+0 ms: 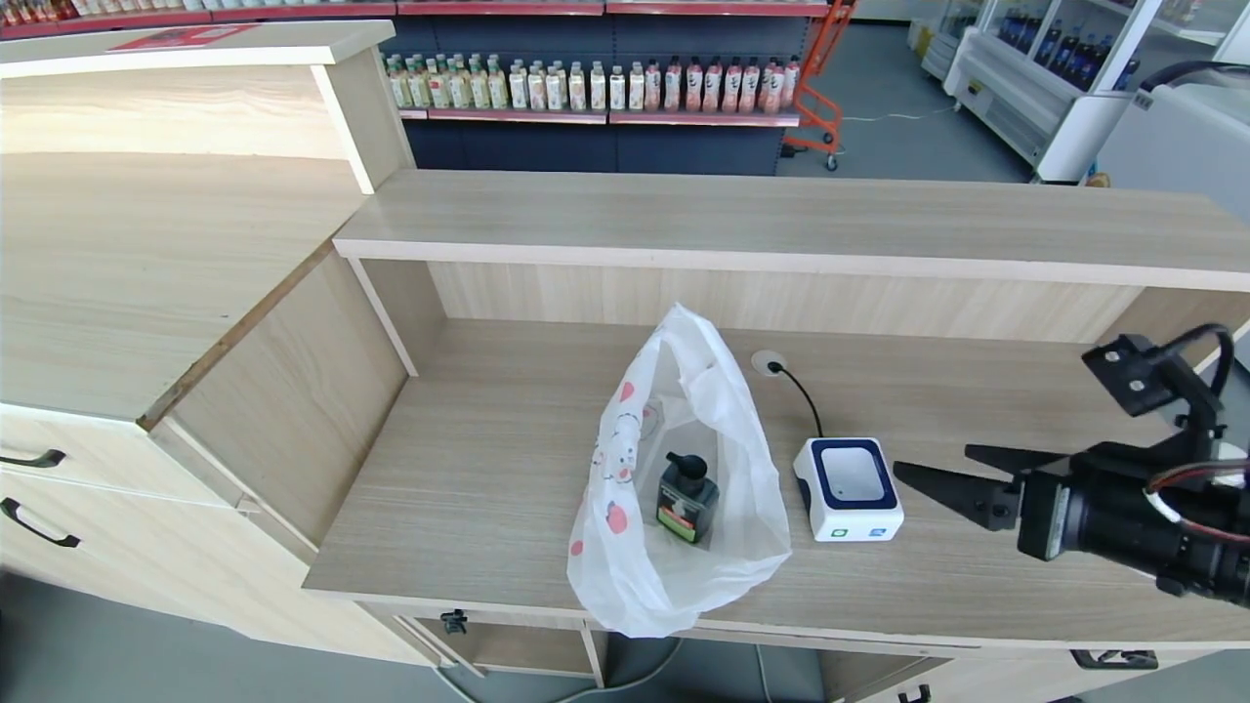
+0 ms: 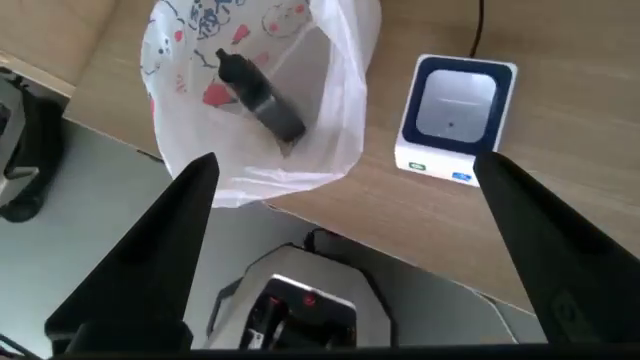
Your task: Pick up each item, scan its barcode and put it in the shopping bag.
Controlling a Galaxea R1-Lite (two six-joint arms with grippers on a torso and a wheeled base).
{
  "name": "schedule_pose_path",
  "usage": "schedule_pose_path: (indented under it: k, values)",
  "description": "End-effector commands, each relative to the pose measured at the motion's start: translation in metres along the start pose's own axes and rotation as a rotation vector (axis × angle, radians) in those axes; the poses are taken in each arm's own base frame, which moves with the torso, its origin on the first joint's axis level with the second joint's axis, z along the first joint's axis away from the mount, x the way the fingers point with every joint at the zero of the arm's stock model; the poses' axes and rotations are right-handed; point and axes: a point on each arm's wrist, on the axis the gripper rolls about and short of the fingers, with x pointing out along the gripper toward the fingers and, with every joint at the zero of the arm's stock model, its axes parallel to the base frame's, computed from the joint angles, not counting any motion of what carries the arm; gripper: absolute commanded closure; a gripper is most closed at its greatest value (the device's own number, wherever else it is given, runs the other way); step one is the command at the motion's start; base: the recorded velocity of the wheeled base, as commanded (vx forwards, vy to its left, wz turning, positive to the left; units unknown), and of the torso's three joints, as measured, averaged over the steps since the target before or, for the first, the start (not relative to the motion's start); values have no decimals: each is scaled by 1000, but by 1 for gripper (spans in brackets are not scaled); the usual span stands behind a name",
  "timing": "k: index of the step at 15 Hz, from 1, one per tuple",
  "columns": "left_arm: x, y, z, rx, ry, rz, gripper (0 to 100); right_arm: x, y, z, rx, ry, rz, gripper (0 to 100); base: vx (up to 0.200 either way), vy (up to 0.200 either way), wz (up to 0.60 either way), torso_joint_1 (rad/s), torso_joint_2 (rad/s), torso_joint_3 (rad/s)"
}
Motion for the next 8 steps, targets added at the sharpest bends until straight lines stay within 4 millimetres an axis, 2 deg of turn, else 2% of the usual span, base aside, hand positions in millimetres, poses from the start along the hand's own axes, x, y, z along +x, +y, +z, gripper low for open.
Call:
schedule_pose_path:
  k: [1, 2, 5, 8]
  values:
    - [0, 0, 0, 0, 0, 0, 0, -112, 10, -92, -81, -118, -295, 0, 0, 0, 0, 0, 0, 0]
    - [0, 0, 0, 0, 0, 0, 0, -129, 15, -109, -80, -117, -345, 0, 0, 0, 0, 0, 0, 0]
    - [0, 0, 0, 0, 0, 0, 0, -158, 25, -154, -66, -159, -426, 0, 0, 0, 0, 0, 0, 0]
    - [0, 0, 0, 0, 0, 0, 0, -164, 28, -156, -92, -268, -442, 0, 0, 0, 0, 0, 0, 0]
